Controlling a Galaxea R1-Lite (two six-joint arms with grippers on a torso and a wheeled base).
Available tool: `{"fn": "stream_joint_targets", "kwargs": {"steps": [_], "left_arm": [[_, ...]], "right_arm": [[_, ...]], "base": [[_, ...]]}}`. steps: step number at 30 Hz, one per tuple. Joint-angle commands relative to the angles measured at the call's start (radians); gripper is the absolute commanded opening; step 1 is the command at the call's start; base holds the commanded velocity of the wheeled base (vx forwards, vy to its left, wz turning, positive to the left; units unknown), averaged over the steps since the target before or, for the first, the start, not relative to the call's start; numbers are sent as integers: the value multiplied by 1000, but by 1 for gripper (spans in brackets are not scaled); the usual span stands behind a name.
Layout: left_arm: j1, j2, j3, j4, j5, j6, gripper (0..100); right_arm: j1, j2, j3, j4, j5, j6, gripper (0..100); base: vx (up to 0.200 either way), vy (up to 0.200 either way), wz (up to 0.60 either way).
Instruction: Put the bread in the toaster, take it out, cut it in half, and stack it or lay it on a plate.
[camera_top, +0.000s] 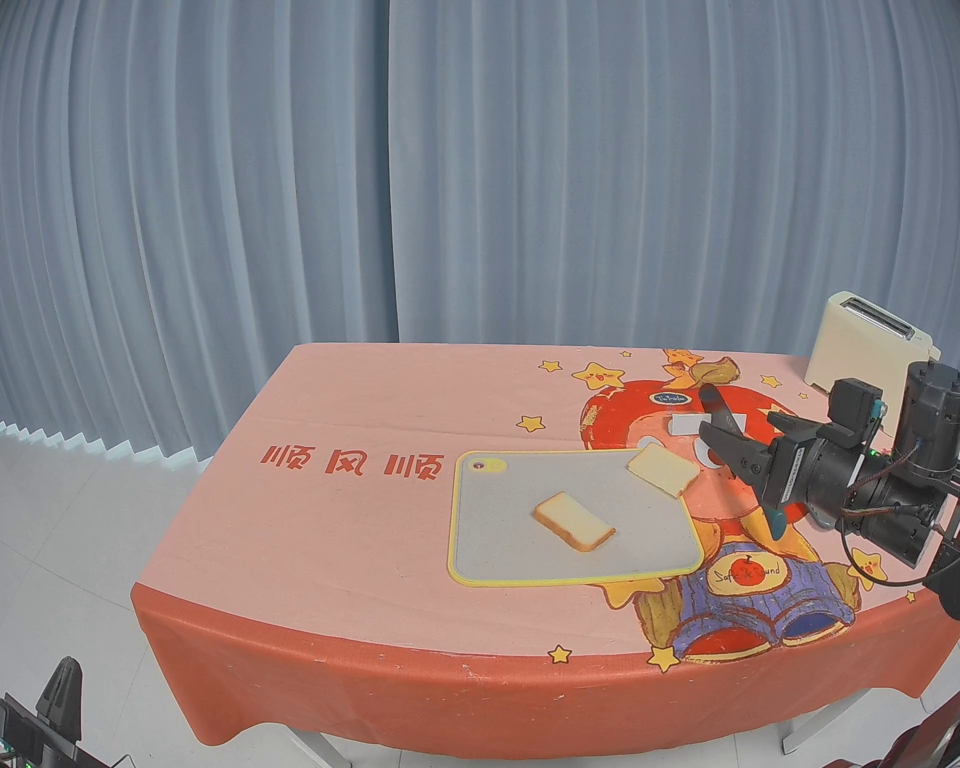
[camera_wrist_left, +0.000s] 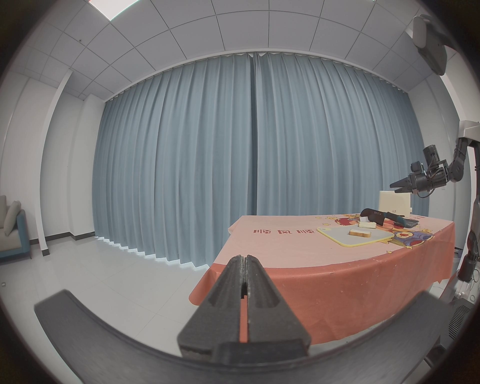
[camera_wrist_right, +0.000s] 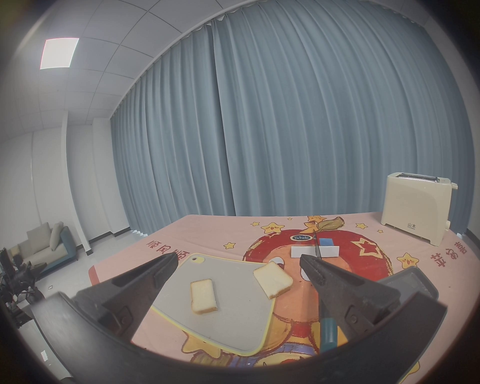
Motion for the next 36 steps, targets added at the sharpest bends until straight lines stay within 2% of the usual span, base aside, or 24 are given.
{"fn": "stream_joint_targets", "kwargs": {"steps": [1, 6, 14, 25, 28, 30, 32, 33, 34, 36], "left_arm": [[0, 0, 18, 0, 0, 0, 0], [0, 0, 18, 0, 0, 0, 0], [0, 0, 18, 0, 0, 0, 0], [0, 0, 18, 0, 0, 0, 0], [0, 0, 18, -2, 0, 0, 0], [0, 0, 18, 0, 0, 0, 0], [0, 0, 18, 0, 0, 0, 0], [0, 0, 18, 0, 0, 0, 0], [0, 0, 18, 0, 0, 0, 0], [0, 0, 18, 0, 0, 0, 0]], "right_arm": [[-6, 17, 1, -2, -7, -2, 100], [-10, 47, -1, -2, -33, -2, 100], [-47, 129, -3, -3, -36, -12, 100], [-10, 157, -19, -14, -36, -12, 100], [-10, 188, -116, 21, -34, -14, 100], [-20, 237, -207, 92, -36, -18, 100], [-26, 264, -325, 207, -34, -26, 100], [-29, 269, -352, 239, -34, -26, 100], [-47, 289, -441, 344, -33, -26, 100], [-63, 324, -546, 460, -27, -23, 100]], "base": [[0, 0, 0], [0, 0, 0], [0, 0, 0], [0, 0, 0], [0, 0, 0], [0, 0, 0], [0, 0, 0], [0, 0, 0], [0, 0, 0], [0, 0, 0]]}}
